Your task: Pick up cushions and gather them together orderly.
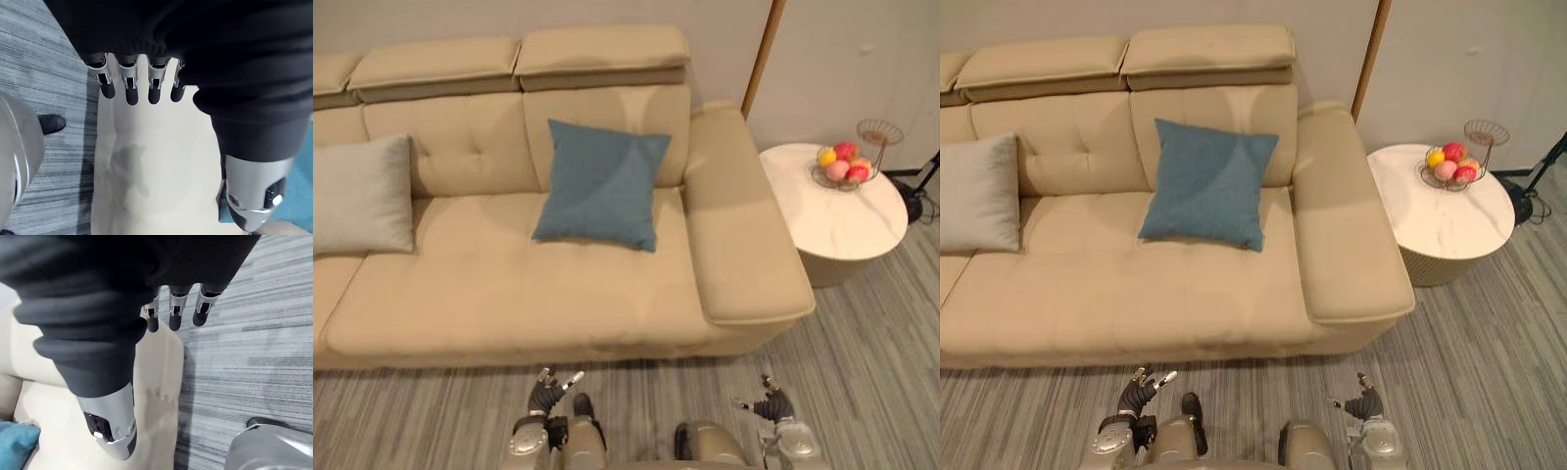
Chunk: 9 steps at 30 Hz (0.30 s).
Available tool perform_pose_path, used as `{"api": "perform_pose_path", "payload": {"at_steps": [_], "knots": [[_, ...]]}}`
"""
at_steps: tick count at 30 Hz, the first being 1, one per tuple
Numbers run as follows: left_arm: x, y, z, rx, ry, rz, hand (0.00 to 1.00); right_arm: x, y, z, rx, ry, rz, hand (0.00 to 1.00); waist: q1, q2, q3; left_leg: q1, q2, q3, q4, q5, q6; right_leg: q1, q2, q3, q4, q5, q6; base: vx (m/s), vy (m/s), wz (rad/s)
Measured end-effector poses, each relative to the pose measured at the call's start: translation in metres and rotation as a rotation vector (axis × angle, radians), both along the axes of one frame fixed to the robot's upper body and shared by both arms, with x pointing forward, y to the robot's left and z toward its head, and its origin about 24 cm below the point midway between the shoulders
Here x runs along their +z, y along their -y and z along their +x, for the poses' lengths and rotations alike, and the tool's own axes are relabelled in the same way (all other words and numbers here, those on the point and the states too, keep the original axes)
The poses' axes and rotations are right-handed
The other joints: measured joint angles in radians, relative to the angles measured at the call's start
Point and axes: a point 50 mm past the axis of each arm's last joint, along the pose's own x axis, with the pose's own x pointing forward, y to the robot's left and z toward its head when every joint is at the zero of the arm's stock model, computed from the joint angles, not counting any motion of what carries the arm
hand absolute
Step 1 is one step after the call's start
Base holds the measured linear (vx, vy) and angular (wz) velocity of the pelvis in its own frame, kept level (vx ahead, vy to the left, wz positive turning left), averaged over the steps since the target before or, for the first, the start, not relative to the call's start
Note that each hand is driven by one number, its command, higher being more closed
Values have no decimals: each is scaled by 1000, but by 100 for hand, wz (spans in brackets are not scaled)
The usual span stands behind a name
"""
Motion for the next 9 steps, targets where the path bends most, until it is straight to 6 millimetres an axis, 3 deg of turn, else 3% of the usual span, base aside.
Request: {"api": "perform_pose_path", "payload": {"at_steps": [2,4,5,9], "knots": [[-2,-3,-6,3,-15,6,0,2,6,2,5,-1,-18,0,7,9,-5,36,-25,0,94,-98,6,-1,-10,8,-88,68,18,-211,45,-13],[-4,-7,-12,11,-34,13,0,3,7,5,10,3,-23,0,5,20,-10,133,-54,1,-6,-139,-10,-2,-4,24,-156,119,43,-164,127,-21],[-5,-7,-15,15,-43,13,0,3,9,5,4,1,-27,0,2,53,-23,193,-70,0,-172,-146,-20,-2,12,27,-210,163,63,-148,132,-13],[-5,-9,-11,9,-42,22,0,-2,9,-2,-17,-26,-9,0,0,37,-24,235,-115,4,-318,-97,-18,82,-9,16,-418,306,95,-89,106,7]]}}
